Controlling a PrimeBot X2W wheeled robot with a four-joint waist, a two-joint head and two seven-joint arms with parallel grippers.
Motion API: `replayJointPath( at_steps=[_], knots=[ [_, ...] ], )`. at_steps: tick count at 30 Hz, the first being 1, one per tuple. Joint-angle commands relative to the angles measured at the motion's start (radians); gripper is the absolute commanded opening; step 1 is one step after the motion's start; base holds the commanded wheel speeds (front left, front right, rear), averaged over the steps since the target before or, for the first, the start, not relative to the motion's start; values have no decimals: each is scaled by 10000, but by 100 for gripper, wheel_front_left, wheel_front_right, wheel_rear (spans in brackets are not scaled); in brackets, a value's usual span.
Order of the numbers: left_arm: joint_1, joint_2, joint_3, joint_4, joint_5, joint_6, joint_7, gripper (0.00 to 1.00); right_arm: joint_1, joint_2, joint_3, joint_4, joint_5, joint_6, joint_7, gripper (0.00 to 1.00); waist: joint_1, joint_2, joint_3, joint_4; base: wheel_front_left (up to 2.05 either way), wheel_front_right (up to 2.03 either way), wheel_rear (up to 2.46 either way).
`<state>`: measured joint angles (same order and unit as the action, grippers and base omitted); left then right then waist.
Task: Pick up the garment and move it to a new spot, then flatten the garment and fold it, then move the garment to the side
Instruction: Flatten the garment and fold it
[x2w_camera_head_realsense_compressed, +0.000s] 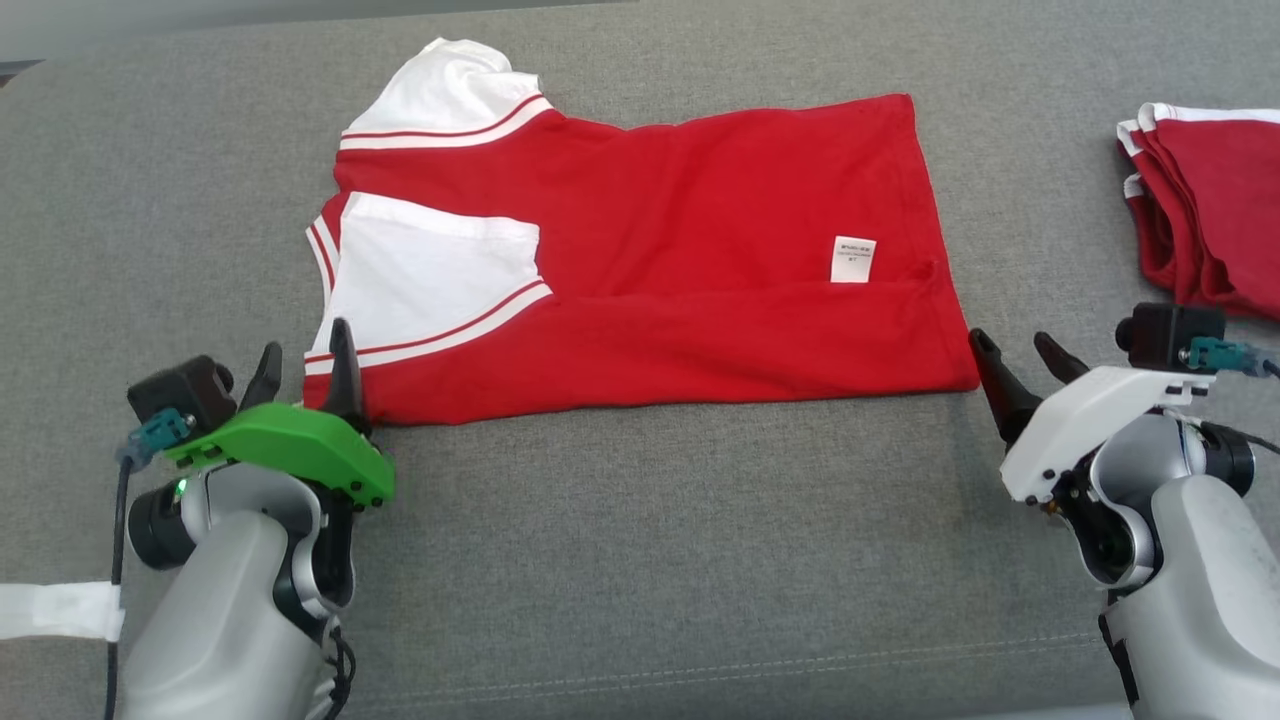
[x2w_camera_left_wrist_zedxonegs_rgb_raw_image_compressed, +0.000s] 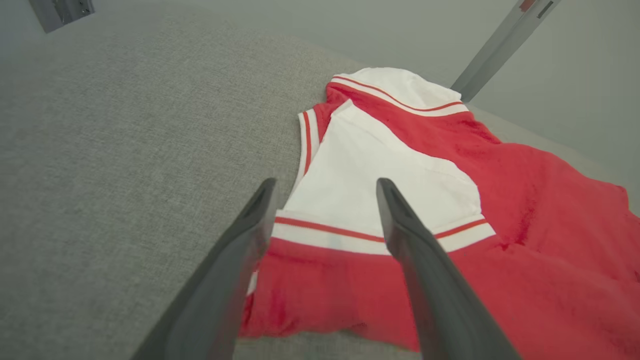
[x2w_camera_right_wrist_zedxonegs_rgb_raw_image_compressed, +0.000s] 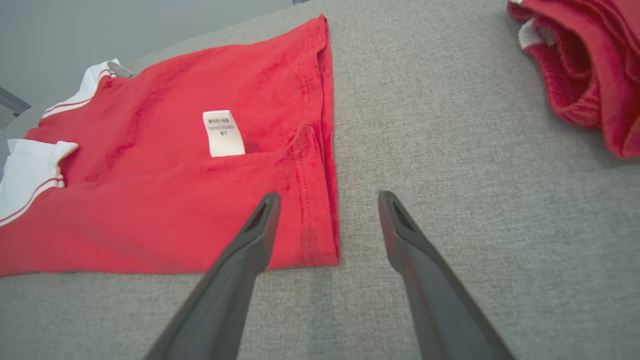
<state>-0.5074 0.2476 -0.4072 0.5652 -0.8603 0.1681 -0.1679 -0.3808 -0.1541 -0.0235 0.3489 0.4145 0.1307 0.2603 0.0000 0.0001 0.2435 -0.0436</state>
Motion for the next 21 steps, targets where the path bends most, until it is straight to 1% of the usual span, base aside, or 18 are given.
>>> replayJointPath(
  at_steps=[1,5,10,16,18,21],
  knots=[
    [303,210,-127,-151,283,233,36,100,293,57,-138,-156,-231,-1,-106,100,0,-1,-34,14,0,0,0],
    [713,363,-307,-416,465,629,148,100,569,322,-340,-429,-573,-1,-252,100,0,-1,-1,-6,0,0,0],
    [876,526,-507,-541,730,1069,448,100,528,580,-386,-500,-843,-1,-261,100,0,-1,23,-12,0,0,0],
    [899,692,-749,-625,871,1331,953,100,336,617,-222,-410,-1064,-1,-79,100,0,-1,13,-4,0,0,0],
    [931,749,-888,-656,905,1344,1207,100,283,564,-147,-370,-1276,-1,2,100,0,-1,30,-2,0,0,0],
    [943,829,-1039,-711,1001,1478,1470,100,152,546,-200,-312,-1597,-1,45,100,0,-1,90,-4,0,0,0]
  ],
)
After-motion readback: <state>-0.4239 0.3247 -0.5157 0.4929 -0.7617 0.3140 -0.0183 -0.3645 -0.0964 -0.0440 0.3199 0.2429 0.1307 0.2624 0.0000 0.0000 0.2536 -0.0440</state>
